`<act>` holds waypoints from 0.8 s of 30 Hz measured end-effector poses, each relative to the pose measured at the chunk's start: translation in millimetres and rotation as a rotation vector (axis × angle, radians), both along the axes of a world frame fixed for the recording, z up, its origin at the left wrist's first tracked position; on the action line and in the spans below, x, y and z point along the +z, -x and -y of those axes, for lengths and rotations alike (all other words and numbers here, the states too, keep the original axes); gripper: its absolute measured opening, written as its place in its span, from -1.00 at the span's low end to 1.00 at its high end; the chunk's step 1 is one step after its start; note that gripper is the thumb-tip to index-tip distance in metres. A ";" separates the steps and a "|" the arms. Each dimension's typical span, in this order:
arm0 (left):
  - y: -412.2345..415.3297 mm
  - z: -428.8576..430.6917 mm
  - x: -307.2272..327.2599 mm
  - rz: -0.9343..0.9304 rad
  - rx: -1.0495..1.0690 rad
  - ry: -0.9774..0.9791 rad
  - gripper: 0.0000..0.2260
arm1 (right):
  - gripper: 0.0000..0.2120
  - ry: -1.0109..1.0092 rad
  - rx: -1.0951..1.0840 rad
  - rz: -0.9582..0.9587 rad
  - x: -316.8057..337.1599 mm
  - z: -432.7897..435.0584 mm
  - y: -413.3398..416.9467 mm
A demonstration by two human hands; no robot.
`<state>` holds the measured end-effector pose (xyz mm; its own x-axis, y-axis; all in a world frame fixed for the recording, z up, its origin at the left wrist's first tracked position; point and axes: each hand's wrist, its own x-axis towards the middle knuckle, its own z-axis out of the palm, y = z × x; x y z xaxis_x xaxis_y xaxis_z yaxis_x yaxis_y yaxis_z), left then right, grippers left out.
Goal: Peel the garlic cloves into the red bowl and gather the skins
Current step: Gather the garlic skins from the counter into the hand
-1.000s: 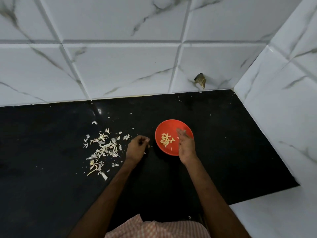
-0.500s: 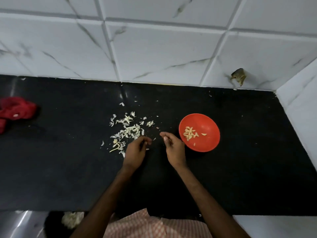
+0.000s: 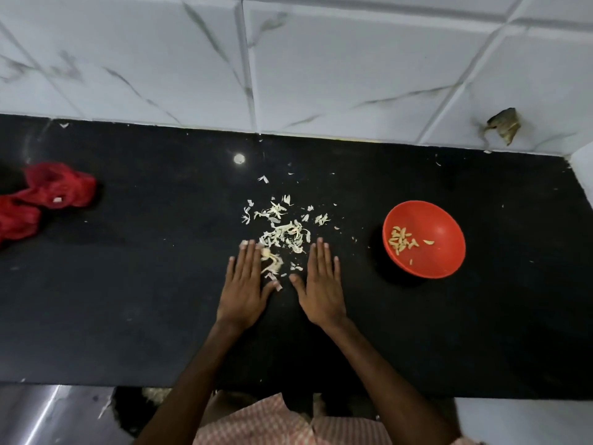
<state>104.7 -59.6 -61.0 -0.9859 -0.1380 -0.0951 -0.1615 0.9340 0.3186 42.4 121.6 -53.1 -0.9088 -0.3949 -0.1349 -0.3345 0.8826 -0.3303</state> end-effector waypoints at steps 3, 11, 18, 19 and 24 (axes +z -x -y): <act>11.4 2.7 0.3 -0.029 -0.131 -0.121 -0.36 | -0.20 0.043 0.071 0.011 -0.8 23.8 -10.9; 12.2 47.8 17.0 -0.168 -0.036 -0.366 -0.46 | -0.01 -0.141 -0.158 -0.057 3.8 24.7 -40.2; 85.5 55.9 -2.4 -0.036 -0.135 -0.094 -0.24 | -0.16 -0.037 -0.329 -0.088 -0.7 79.8 16.7; 94.9 54.6 -3.6 -0.046 -0.192 -0.132 -0.25 | -0.20 -0.022 -0.316 -0.110 -1.3 80.3 24.4; 116.2 64.5 8.0 -0.204 -0.204 -0.407 -0.40 | -0.23 0.037 -0.464 -0.187 -3.1 25.2 37.7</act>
